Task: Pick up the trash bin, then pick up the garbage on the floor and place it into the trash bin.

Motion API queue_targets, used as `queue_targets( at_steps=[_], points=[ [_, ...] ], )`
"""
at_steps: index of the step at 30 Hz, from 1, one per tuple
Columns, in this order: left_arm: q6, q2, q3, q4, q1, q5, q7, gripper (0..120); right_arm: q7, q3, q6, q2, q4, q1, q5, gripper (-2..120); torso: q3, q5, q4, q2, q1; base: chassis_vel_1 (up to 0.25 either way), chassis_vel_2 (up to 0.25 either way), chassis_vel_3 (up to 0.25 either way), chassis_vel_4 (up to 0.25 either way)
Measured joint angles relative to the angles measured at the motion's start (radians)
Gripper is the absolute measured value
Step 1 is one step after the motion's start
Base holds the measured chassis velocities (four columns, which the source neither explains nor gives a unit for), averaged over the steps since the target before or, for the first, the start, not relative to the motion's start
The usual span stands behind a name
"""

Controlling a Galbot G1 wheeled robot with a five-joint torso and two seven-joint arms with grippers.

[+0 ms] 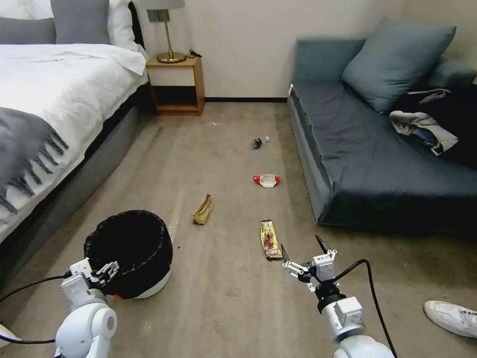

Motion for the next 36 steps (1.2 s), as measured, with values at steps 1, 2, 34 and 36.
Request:
queue_targets(
  at_steps=[1,2,34,36],
  points=[
    [-0.009,-0.002,0.003,0.007,0.0,0.004,0.005,100,0.0,0.002,0.007,-0.001,0.0,-0.003,0.0,100,0.0,0.0,0.0,0.0,0.0,0.0,0.0,0.0,0.0],
    [-0.009,-0.002,0.003,0.007,0.0,0.004,0.005,100,0.0,0.002,0.007,-0.001,0.0,-0.003,0.0,100,0.0,0.0,0.0,0.0,0.0,0.0,0.0,0.0,0.0],
    [-0.074,-0.013,-0.006,0.001,0.016,0.047,0.023,8,0.066,-0.034,0.118,-0.028,-0.033,-0.006,0.028,100,0.0,-0.0004,0.0,0.0,0.0,0.0,0.0,0.0,0.0],
    [-0.077,-0.012,-0.006,-0.01,0.019,0.045,0.024,8,0.056,-0.034,0.121,-0.032,-0.031,-0.011,0.036,100,0.0,-0.0005,0.0,0.0,0.0,0.0,0.0,0.0,0.0]
  ],
)
